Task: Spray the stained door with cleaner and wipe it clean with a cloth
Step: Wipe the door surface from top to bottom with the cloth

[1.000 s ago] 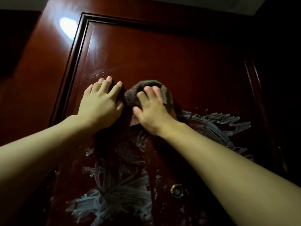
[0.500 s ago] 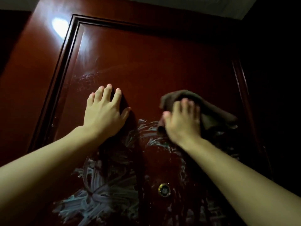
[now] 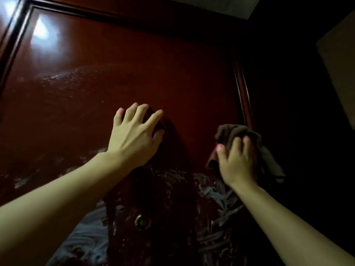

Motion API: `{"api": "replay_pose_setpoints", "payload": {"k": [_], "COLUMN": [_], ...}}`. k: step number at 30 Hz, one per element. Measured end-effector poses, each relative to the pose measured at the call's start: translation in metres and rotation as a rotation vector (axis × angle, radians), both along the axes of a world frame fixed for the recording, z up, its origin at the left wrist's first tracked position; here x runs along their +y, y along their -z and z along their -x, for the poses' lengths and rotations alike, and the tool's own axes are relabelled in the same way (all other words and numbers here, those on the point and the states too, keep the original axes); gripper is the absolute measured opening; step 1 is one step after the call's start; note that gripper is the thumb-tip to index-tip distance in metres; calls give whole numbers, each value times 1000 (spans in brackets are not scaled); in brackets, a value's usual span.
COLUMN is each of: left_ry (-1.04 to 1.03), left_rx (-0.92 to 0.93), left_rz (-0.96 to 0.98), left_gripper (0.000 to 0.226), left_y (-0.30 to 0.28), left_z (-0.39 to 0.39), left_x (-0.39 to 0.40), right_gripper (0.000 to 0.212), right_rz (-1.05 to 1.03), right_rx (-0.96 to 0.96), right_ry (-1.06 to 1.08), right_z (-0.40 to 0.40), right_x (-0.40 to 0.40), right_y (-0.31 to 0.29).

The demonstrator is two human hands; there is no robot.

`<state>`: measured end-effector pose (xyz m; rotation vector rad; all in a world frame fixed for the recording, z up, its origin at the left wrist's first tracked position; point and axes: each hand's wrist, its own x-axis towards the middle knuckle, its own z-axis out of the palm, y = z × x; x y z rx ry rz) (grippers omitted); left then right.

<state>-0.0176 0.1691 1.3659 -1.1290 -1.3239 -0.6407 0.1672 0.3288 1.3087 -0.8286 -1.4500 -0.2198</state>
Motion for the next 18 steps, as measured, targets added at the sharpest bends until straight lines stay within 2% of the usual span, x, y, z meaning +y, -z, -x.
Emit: {"api": "replay_pose_setpoints", "payload": {"k": [2,4,6,8,10,12,14,18], "left_ry": [-17,-36,-65,-99,-111,-123,-137,-128], "left_rx": [-17,-34,-27,-16,-19,-23,-25,-39], "left_rz": [-14,-19,-21,-26,-37,-44,-53,-78], "left_gripper": [54,58,61,62,66,68,69,65], "left_y": [2,2,3,5,6,7,7,8], "left_z": [-6,-9,-10,-10,-9,-10,-12,-18], "left_x": [5,9,12,16,18,18,19,20], "right_gripper": [71,68,64,61,58,57,58,63], "right_rz": [-15,26,27,-54,-150,-177,-112,-31], "right_rx": [-12,-34,-153,-321,-375,-356,-324,-90], "right_ry": [71,53,19,-25,-113,-157,-147,-13], "right_z": [-10,-3,17,41,55,54,41,0], "right_x": [7,-2,-20,-41,-57,-55,-40,7], "right_y": [3,1,-2,-2,-2,-1,6,27]}}
